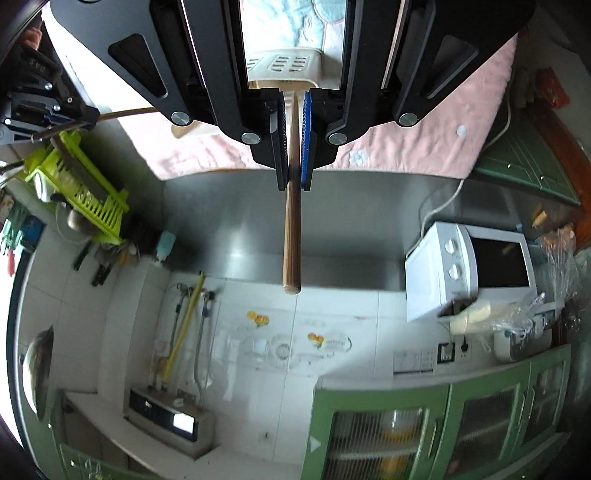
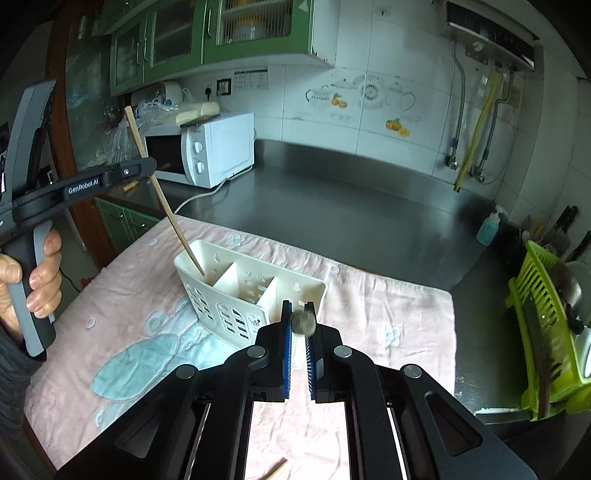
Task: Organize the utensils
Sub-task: 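Carry both chopsticks to the white holder and lower them into it, then open both tools to release the chopsticks into the holder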
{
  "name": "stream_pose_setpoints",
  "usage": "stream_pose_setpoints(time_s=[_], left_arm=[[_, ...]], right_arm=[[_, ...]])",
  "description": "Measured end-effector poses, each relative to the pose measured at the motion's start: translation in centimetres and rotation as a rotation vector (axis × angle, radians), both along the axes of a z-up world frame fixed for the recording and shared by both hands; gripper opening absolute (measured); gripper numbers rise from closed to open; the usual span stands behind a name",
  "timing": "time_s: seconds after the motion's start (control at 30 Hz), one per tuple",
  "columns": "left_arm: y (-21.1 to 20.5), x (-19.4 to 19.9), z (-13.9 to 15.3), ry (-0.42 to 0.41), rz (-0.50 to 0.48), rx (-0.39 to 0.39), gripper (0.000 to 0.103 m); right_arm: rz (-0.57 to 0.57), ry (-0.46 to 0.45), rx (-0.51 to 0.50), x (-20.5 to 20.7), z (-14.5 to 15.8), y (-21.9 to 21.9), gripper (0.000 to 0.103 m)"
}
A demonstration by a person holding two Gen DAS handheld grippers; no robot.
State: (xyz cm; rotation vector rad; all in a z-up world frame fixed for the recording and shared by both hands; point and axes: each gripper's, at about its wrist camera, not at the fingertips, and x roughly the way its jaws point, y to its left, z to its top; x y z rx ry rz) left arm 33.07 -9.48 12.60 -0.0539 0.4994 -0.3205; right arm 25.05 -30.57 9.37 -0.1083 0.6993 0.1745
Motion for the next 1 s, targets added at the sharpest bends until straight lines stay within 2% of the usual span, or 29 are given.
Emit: stream_pose_setpoints(time_s=[0.13,0.27,0.37,0.43,0.67,0.77,0.9,0.93,0.97,1.0], left_arm=[[0.2,0.8,-1.3,0.037,0.003,0.007,0.006],[0.0,0.7,-1.9,0.039,-0.007,0.020,0.008],[0.2,0.1,-1.8,0.037,-0.018,0.013,0.015],[0.6,-0.4,-1.4,0.029,-0.013,0.011,0.016],[2.2,-4.6,-0.4,0.018,-0.009,-0.002,0.016],[3.1,-7.4,-0.8,0.013,-0.003,0.007,0.016],[3.9,-11.1,-2.1,0.017,0.001,0.044,0.017],[4.0,-12.2,-2.6,0.015,-0.001,0.059,0.020],[4.2,-13.3,-3.0,0.008,0.004,0.069,0.035],[4.5,-14.5,-3.5,-0.002,0.005,0.071,0.043]], right_arm=[[-0.003,0.010,0.007,1.1,-0.9,0.2,0.007],[-0.008,0.011,0.018,1.9,-1.5,0.2,0.008],[-0.021,-0.017,0.039,1.8,-1.2,-0.1,0.025],[-0.026,-0.030,0.045,1.2,-0.9,-0.2,0.029],[-0.045,-0.091,0.045,-3.8,0.6,0.0,0.031],[-0.054,-0.108,0.038,-7.0,0.2,0.6,0.031],[-0.068,-0.094,0.042,-11.3,-1.9,1.3,0.031],[-0.075,-0.089,0.038,-12.2,-2.5,1.5,0.031],[-0.083,-0.084,0.033,-13.2,-3.2,1.7,0.031],[-0.091,-0.074,0.034,-14.2,-3.9,2.0,0.031]])
